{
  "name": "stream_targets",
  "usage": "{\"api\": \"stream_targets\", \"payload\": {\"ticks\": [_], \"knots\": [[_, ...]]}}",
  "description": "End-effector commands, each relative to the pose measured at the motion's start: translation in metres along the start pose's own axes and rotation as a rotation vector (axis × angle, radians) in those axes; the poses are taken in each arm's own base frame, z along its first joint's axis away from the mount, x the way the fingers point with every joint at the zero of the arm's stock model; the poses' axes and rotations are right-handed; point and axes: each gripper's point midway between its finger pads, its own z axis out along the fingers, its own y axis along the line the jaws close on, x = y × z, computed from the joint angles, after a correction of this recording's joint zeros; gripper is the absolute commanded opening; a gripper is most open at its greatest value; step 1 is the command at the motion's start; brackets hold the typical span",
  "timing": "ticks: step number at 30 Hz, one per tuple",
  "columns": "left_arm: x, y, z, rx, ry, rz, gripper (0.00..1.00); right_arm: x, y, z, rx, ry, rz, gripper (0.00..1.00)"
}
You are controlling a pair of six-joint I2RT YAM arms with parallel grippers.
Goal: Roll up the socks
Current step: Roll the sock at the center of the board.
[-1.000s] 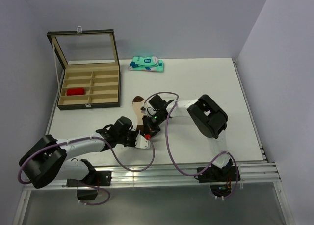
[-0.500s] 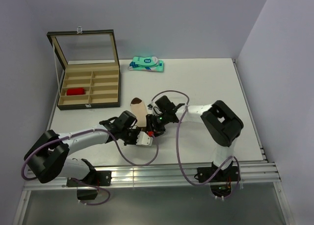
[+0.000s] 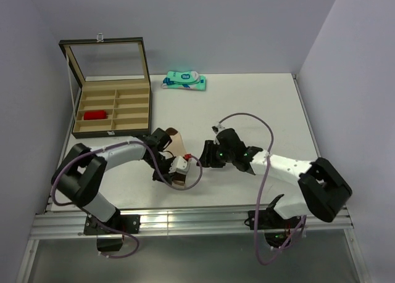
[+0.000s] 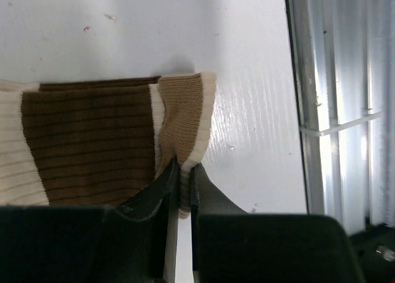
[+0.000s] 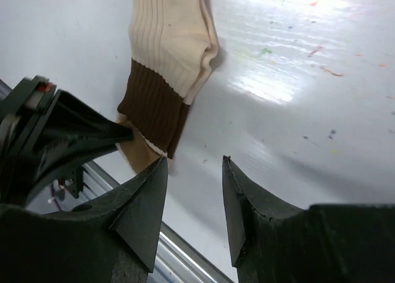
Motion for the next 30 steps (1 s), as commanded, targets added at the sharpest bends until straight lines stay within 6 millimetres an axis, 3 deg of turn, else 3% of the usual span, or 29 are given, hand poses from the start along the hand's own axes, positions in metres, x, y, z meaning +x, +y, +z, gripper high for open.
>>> {"api": "stream_targets", "payload": {"ticks": [1,8,9,13,17,18,24,26,30], "knots": [[0.007,-0.016,-0.003,0.158,-0.015,-0.097,0.0,-0.026,0.0,-0.013,0.002,-0.203,-0.036,0.48],[0.021,-0.02,-0.003,0.35,0.008,-0.251,0.0,-0.026,0.024,-0.033,0.013,-0.358,-0.245,0.48],[0.024,-0.024,-0.004,0.378,0.023,-0.276,0.0,-0.013,0.038,-0.032,-0.008,-0.342,-0.312,0.48],[0.031,-0.025,0.001,0.483,0.066,-0.349,0.0,0.008,0.067,-0.027,-0.037,-0.341,-0.447,0.47],[0.034,-0.029,-0.002,0.58,0.09,-0.422,0.0,0.031,0.089,-0.016,-0.051,-0.313,-0.57,0.47],[0.033,-0.026,-0.002,0.584,0.093,-0.431,0.0,0.029,0.096,-0.016,-0.042,-0.323,-0.597,0.47],[0.039,-0.021,0.002,0.595,0.128,-0.502,0.0,0.059,0.128,0.008,-0.018,-0.255,-0.764,0.47],[0.041,-0.02,0.005,0.601,0.132,-0.535,0.0,0.077,0.127,0.02,0.017,-0.209,-0.835,0.47],[0.043,-0.016,0.007,0.602,0.141,-0.554,0.0,0.093,0.132,0.032,0.048,-0.181,-0.901,0.47]]}}
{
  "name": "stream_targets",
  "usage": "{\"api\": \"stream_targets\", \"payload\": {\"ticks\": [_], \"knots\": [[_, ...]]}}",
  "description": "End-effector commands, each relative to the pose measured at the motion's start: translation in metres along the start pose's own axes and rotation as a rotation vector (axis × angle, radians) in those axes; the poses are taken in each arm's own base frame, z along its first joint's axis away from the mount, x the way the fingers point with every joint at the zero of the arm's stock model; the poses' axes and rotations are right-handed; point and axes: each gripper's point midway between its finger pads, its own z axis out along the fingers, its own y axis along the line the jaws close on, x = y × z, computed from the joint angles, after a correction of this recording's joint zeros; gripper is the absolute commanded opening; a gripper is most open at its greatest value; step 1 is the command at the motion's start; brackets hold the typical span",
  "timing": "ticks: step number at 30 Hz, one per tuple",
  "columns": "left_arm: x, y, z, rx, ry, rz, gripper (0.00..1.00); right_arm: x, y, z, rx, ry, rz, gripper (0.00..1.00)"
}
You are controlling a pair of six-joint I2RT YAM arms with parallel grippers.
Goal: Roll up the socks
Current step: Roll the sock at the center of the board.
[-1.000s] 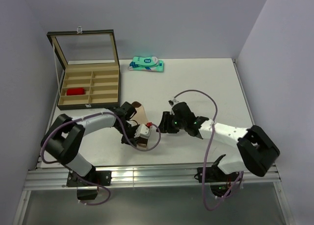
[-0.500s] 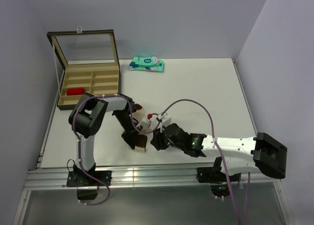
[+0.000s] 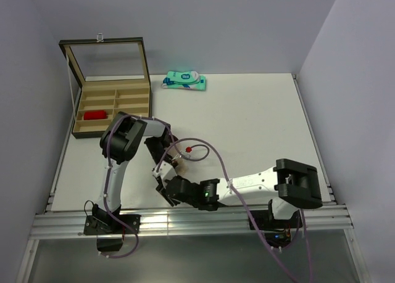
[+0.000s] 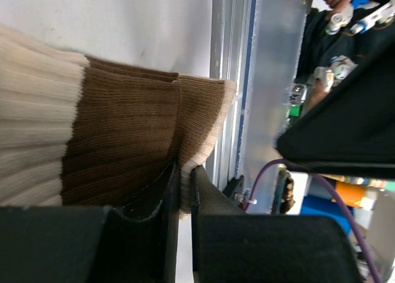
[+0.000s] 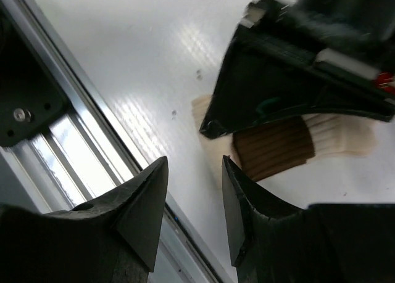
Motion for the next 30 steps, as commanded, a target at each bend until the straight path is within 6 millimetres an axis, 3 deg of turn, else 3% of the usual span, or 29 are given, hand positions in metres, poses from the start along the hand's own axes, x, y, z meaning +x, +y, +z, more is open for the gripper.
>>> {"api": "stream_targets", "payload": {"ticks": [1,30], "knots": [[0.011,0.027,-0.003,-0.067,0.071,0.027,0.0,0.0,0.001,0.004,0.056,0.005,-0.083,0.47],[0.009,0.035,-0.004,-0.07,0.077,-0.008,0.03,0.055,-0.009,0.034,0.125,0.116,-0.17,0.51]]}}
